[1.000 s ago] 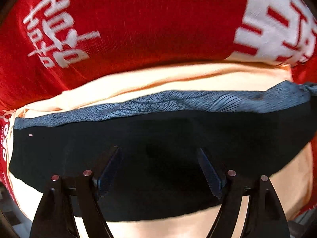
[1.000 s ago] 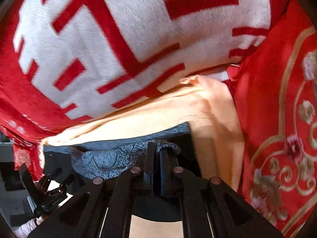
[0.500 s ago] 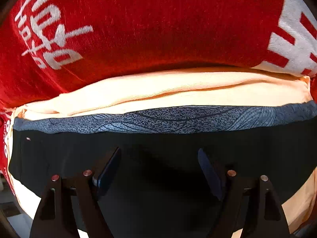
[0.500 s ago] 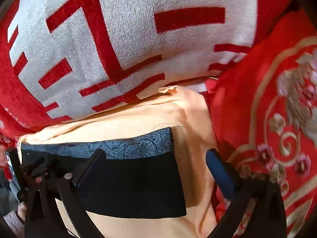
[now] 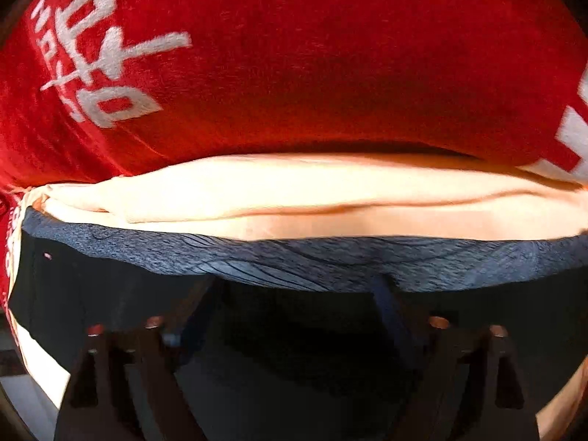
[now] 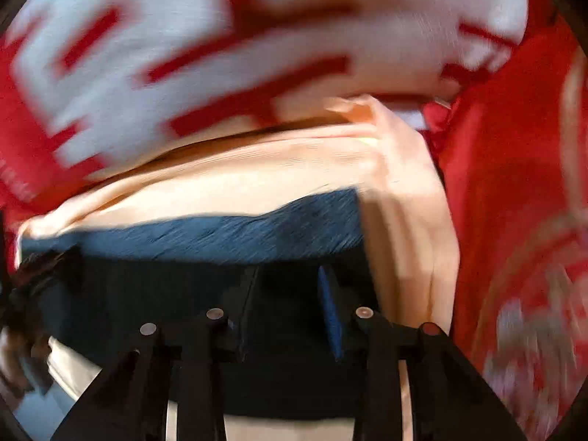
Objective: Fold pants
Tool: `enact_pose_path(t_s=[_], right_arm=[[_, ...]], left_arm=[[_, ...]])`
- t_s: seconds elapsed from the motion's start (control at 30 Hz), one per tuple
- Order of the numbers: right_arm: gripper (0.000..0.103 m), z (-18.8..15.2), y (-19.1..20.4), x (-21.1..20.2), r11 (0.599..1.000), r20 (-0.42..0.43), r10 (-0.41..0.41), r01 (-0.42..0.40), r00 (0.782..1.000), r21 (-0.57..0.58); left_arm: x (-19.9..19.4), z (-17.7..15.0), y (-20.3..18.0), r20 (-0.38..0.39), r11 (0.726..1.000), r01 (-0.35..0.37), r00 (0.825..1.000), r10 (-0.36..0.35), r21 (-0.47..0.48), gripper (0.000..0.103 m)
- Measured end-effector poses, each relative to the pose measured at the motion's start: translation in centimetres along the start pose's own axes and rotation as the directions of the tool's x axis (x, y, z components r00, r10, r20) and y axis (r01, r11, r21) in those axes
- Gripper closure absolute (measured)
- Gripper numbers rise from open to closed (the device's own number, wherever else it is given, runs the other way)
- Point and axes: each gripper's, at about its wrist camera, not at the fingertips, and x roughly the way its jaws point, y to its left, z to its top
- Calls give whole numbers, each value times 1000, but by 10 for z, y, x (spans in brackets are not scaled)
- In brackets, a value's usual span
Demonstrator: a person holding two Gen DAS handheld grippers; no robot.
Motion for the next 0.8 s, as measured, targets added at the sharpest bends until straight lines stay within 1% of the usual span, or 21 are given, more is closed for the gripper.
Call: enact_pose_path(t_s=[0.03,0.07,0.1,0.13,0.2,0.23,0.27,0.3,0.37,0.5,0.57,0.63,0.67,0.7,0.8], right_arm=[[78,7,-9,2,999,21,34,-35,999,41],[79,12,-17,0,995,34,49,-51,998,86],[78,15,-22,-4,991,41,35,-40,999,127],[77,15,-23,-8,990,48,14,-20,999,143],[65,7,-13,-22,993,53,-61,55,997,106],[62,1,-6,-27,995,59,-65,61,996,75],[55,-10,4,-33,998,65,-48,46,997,32],[50,-21,12,-37,1000,59,-31,30,998,6],[49,-43,24,-40,1000,45,2,-2,999,-2],[49,-80,46,-38,995,0,94,-94,996,38],[49,-94,60,-36,989,-23,138,-137,990,45],[49,-103,78,-36,987,-35,158,-156,987,32],[49,-108,89,-35,985,-41,169,-168,985,25],[49,-113,101,-35,983,-46,185,-184,982,23],[48,-130,130,-30,968,-43,251,-249,967,32]], left_arm=[[1,1,3,4,1000,6,1000,-6,1,9],[1,2,7,3,1000,4,1000,-4,2,9],[1,3,14,4,1000,-7,1000,7,0,9],[0,2,21,-2,1000,-26,1000,26,-10,9],[-1,-1,37,-15,998,-65,998,65,-11,9],[-3,-4,50,-24,997,-76,997,75,-27,9],[-6,-7,60,-29,996,-81,996,79,-40,9],[-8,-12,75,-38,993,-104,994,102,-52,9],[-11,-22,95,-55,989,-134,990,131,-65,9],[-14,-42,124,-81,983,-161,985,154,-85,9],[-16,-50,135,-81,984,-155,986,148,-89,9],[-17,-60,145,-75,986,-146,987,140,-86,9],[-17,-60,149,-72,987,-140,988,134,-83,9],[-19,-67,157,-65,989,-128,990,124,-77,9],[-22,-78,182,-47,992,-108,993,105,-61,9]])
